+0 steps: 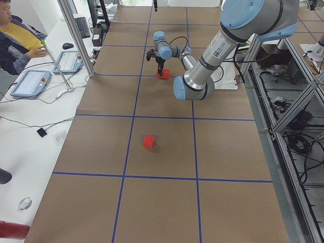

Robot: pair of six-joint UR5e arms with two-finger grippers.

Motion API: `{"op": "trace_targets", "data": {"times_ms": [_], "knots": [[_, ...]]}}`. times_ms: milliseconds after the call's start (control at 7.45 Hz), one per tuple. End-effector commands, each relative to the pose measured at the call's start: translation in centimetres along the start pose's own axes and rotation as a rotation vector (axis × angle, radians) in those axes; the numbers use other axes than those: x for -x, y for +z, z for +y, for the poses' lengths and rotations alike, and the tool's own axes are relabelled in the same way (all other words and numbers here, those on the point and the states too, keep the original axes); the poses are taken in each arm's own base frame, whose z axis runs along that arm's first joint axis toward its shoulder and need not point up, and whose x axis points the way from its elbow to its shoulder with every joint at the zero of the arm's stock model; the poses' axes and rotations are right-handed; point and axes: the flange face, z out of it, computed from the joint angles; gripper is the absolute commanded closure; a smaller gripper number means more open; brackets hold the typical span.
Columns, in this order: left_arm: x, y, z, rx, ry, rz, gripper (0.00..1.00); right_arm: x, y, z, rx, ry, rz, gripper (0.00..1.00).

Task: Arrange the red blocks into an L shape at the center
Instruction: 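Lower the cube against the center cube's far side, then open the left gripper and move it to the outermost red cube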

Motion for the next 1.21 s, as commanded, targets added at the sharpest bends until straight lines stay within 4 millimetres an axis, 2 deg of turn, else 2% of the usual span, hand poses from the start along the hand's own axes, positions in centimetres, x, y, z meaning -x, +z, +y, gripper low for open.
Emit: {"op": "trace_targets", "data": {"times_ms": [0, 269, 537, 671, 806, 940, 1074], "knots": [[0.1, -0.2, -0.2, -0.004, -0.001, 0.004, 0.00, 0.0, 0.0, 0.0, 0.001, 0.001, 0.000, 0.00], [0.1, -0.5, -0.4, -0.008, -0.002, 0.005, 0.00, 0.0, 0.0, 0.0, 0.001, 0.001, 0.000, 0.00], [0.4, -5.4, -0.8, -0.034, -0.009, 0.019, 0.00, 0.0, 0.0, -0.1, 0.001, 0.001, 0.000, 0.00], [1.6, -8.3, -1.0, -0.026, -0.016, 0.001, 0.00, -0.1, 0.1, 0.0, 0.003, 0.002, 0.000, 0.00], [4.9, -9.9, -1.2, -0.024, 0.004, 0.011, 0.00, -0.1, 0.1, 0.0, 0.004, 0.003, 0.000, 0.00], [10.6, -10.3, -0.7, -0.038, 0.068, 0.003, 0.00, -0.2, 0.3, 0.0, 0.006, 0.005, 0.000, 0.00], [17.6, -10.6, -0.6, -0.047, 0.122, -0.018, 0.00, -0.2, 0.3, 0.0, 0.007, 0.006, 0.000, 0.00]]}}
